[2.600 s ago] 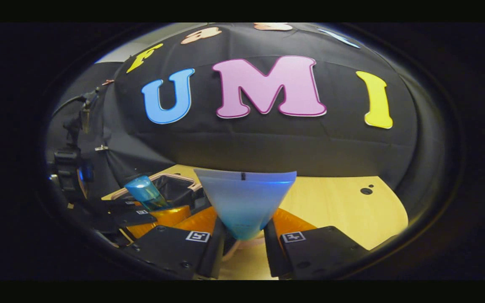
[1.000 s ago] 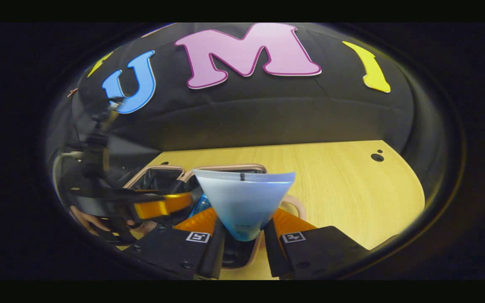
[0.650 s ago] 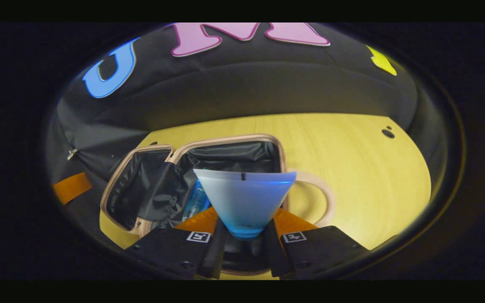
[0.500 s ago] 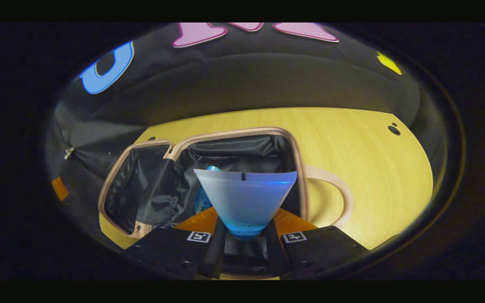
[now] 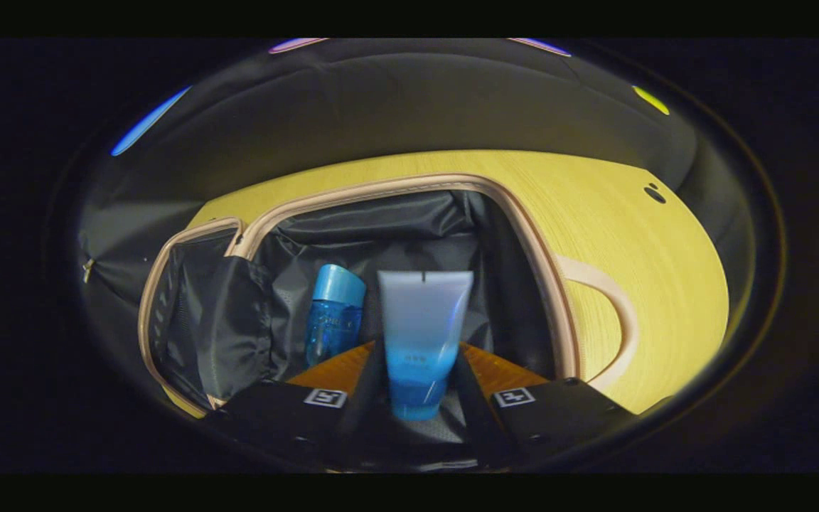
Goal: First open the suitcase, pack the skin care products into it, and then close the suitcase.
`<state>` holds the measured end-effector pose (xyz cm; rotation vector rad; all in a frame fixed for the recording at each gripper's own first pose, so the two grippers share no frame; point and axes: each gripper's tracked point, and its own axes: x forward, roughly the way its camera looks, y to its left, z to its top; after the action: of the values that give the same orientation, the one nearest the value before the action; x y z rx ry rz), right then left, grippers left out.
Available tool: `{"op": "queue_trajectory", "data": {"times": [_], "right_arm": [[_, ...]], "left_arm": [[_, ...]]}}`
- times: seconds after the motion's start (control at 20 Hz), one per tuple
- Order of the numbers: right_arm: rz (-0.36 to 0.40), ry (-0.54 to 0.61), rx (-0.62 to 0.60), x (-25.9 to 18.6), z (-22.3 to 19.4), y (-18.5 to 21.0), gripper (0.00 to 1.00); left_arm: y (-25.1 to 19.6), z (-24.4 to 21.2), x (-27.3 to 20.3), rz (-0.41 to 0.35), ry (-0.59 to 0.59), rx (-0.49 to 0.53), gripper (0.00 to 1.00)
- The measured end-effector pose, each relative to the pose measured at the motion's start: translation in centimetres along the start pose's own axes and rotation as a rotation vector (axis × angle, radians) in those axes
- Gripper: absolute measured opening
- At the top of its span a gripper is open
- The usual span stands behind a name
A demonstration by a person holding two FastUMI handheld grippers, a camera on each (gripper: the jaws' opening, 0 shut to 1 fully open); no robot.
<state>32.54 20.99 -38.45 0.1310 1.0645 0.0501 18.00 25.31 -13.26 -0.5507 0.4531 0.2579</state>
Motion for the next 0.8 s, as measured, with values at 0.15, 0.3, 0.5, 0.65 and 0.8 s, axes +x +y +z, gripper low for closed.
{"op": "queue_trajectory", "data": {"times": [0.15,0.3,0.5,0.65,0.8], "right_arm": [[0.034,-0.058,-0.058,-3.1,0.7,0.5,1.00],[0.056,-0.180,-0.105,-7.2,2.3,0.2,0.98],[0.060,-0.358,-0.114,-13.8,4.6,-2.6,0.98],[0.061,-0.381,-0.116,-18.2,3.8,-4.6,0.98],[0.048,-0.364,-0.156,-21.6,2.1,-7.0,0.98]], "left_arm": [[3.5,1.0,0.2,0.055,-0.011,0.000,0.96],[7.4,3.2,1.9,0.066,-0.030,0.025,0.96],[13.1,5.7,5.6,0.084,-0.006,-0.018,0.96],[15.3,5.7,10.1,0.028,0.041,-0.158,0.96],[18.6,4.9,14.8,0.036,0.094,-0.274,0.95]]}}
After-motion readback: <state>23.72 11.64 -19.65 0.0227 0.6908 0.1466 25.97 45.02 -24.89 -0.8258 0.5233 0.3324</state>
